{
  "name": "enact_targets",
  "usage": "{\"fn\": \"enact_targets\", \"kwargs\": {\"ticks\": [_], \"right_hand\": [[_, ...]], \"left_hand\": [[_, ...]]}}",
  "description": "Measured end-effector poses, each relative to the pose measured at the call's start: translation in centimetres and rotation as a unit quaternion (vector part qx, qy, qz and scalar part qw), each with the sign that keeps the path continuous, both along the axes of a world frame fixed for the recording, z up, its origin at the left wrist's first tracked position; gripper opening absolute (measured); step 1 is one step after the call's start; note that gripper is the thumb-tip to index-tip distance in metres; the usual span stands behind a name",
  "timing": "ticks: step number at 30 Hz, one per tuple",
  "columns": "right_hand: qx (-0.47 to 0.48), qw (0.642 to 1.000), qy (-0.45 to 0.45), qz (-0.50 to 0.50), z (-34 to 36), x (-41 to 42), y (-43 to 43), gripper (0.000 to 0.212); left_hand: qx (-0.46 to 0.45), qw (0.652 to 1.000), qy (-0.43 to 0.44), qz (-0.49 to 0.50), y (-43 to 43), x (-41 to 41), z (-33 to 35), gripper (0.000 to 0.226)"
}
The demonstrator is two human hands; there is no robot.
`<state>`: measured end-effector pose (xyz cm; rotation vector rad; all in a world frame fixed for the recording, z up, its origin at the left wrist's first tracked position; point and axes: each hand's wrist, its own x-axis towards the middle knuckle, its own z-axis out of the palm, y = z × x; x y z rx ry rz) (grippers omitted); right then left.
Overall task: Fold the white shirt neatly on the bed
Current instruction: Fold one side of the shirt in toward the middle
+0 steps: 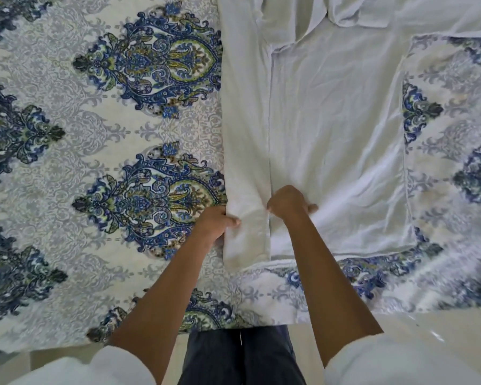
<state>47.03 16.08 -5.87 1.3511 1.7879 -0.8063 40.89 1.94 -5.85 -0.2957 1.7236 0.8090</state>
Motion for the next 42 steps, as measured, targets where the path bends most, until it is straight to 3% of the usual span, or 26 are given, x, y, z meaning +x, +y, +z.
{"fn": "enact_targets", "kwargs": {"ticks": [2,5,7,9,11,14,17,19,20,22,23,24,27,29,30,32,36,39,42], "right_hand": [[0.005,1.000,-0.004,0.009,-0.2,1.5,-0.9,0.024],[0.025,0.998,0.057,-0.014,-0.3,3.5,-2.0,0.011],[0.115,0.981,0.135,-0.074,0.0,5.3,-2.8,0.017],[0.192,0.945,0.206,-0.167,0.4,7.5,-3.5,0.019],[0.182,0.928,0.217,-0.244,0.3,9.8,-4.1,0.017],[0.109,0.932,0.201,-0.280,-0.6,12.4,-4.4,0.013],[0.147,0.935,0.132,-0.293,-1.2,14.2,-4.4,0.031],[0.136,0.905,0.073,-0.397,-1.8,14.8,-4.5,0.053],[0.102,0.866,0.072,-0.484,-1.9,14.9,-4.6,0.058],[0.034,0.768,0.128,-0.626,-2.2,15.4,-4.3,0.034],[0.012,0.739,0.149,-0.657,-2.5,16.0,-4.1,0.016],[0.005,0.727,0.165,-0.666,-3.2,17.0,-3.9,0.024],[-0.002,0.726,0.181,-0.664,-4.4,19.2,-3.8,0.048],[0.098,0.783,0.149,-0.596,-3.3,19.0,-4.2,0.028],[0.168,0.821,0.144,-0.526,-2.3,18.2,-4.5,0.015],[0.230,0.852,0.192,-0.429,0.1,15.7,-4.9,0.012],[0.204,0.882,0.306,-0.296,1.3,9.5,-5.1,0.020],[0.202,0.885,0.400,-0.130,-0.2,5.9,-5.2,0.016],[0.234,0.860,0.453,0.035,-1.9,2.6,-4.5,0.033]], "left_hand": [[-0.014,1.000,0.015,0.000,-0.7,0.7,-0.5,0.024],[-0.023,0.999,0.034,-0.015,-1.1,1.9,-0.8,0.015],[-0.061,0.976,0.173,-0.117,-1.3,3.2,-0.4,0.020],[-0.100,0.884,0.391,-0.237,-1.7,4.9,-0.1,0.040],[-0.056,0.779,0.525,-0.338,-2.0,6.4,0.2,0.053],[0.085,0.660,0.551,-0.504,-2.3,7.5,-0.9,0.039],[0.138,0.619,0.506,-0.585,-2.2,7.8,-1.8,0.036],[0.134,0.609,0.490,-0.609,-2.4,8.0,-2.0,0.047],[0.142,0.603,0.488,-0.615,-2.4,8.2,-2.3,0.049],[0.157,0.604,0.462,-0.629,-2.5,8.5,-2.7,0.051],[0.162,0.618,0.441,-0.630,-2.4,8.5,-2.9,0.051],[0.169,0.641,0.417,-0.622,-2.4,8.5,-3.0,0.049],[0.199,0.725,0.382,-0.538,-1.7,8.1,-2.3,0.042],[0.184,0.743,0.434,-0.476,-1.3,7.3,-1.8,0.040],[0.154,0.738,0.472,-0.456,-1.2,6.9,-1.8,0.039],[0.100,0.722,0.493,-0.475,-1.5,6.3,-2.0,0.044],[0.117,0.675,0.450,-0.572,-3.1,6.7,-3.0,0.056],[0.099,0.675,0.491,-0.542,-2.7,4.6,-3.2,0.053],[0.066,0.660,0.496,-0.560,-2.7,2.4,-4.2,0.056]]}}
